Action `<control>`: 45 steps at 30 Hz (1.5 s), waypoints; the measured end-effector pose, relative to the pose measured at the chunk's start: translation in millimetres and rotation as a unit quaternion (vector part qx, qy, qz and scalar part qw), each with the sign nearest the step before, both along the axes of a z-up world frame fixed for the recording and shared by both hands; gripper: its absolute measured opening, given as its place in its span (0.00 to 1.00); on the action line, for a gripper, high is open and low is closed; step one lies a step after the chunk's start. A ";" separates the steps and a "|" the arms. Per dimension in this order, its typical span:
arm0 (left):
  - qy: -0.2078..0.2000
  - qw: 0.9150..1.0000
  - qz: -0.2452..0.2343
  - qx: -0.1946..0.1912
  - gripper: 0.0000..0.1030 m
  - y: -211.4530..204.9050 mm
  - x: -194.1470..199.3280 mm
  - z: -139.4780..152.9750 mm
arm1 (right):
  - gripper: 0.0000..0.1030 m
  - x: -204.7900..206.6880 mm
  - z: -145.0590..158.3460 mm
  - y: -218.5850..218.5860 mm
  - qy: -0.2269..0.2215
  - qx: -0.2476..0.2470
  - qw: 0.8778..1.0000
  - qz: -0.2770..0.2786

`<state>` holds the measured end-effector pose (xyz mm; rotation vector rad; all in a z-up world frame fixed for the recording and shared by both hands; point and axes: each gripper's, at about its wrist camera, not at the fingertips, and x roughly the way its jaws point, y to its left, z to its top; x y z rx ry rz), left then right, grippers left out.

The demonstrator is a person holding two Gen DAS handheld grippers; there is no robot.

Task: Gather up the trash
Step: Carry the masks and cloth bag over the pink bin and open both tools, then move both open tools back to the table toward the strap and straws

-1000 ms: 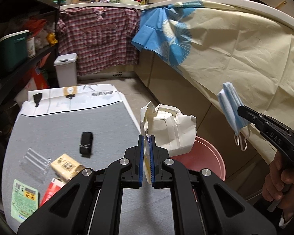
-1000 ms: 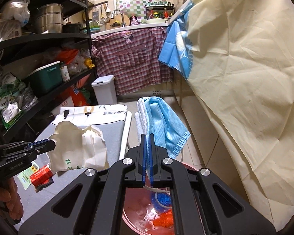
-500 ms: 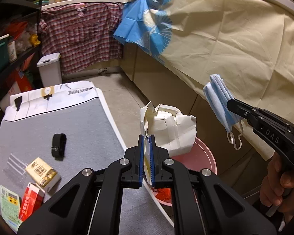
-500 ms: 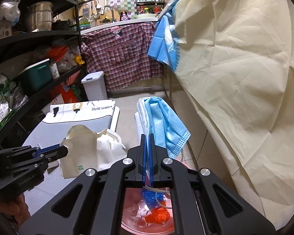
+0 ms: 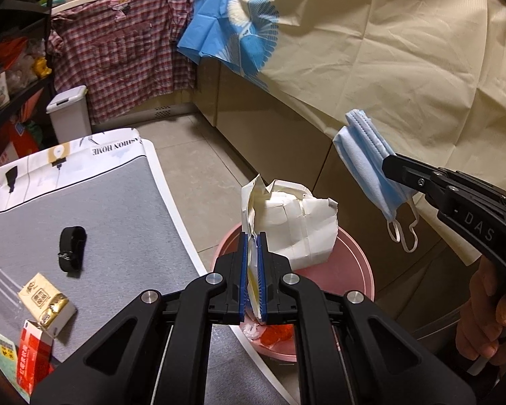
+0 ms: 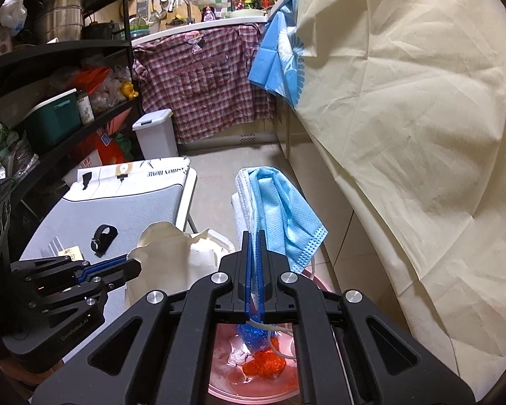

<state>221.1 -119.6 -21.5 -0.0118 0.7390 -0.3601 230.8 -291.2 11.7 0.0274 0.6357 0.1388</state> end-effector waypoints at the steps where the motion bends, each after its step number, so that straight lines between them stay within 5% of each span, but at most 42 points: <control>1: 0.002 1.000 -0.003 -0.001 0.05 -1.0 0.6 -1.0 | 0.07 1.3 -1.0 -0.8 0.003 0.001 1.000 -0.001; 5: 0.011 1.000 -0.021 -0.015 0.13 -5.0 2.3 -2.6 | 0.10 3.0 -4.5 -2.0 0.010 0.002 1.000 -0.005; 9: 0.010 0.999 -0.025 -0.023 0.24 -3.7 -0.2 -2.8 | 0.43 2.7 -5.7 0.5 0.009 -0.008 1.000 -0.009; 23: -0.010 1.000 -0.008 -0.022 0.24 28.0 -18.1 9.1 | 0.43 -4.9 -1.6 13.8 -0.003 -0.007 1.000 -0.001; 45: -0.033 0.988 0.148 -0.029 0.23 200.7 -42.2 26.5 | 0.43 -23.3 23.2 125.7 -0.074 0.032 0.993 0.086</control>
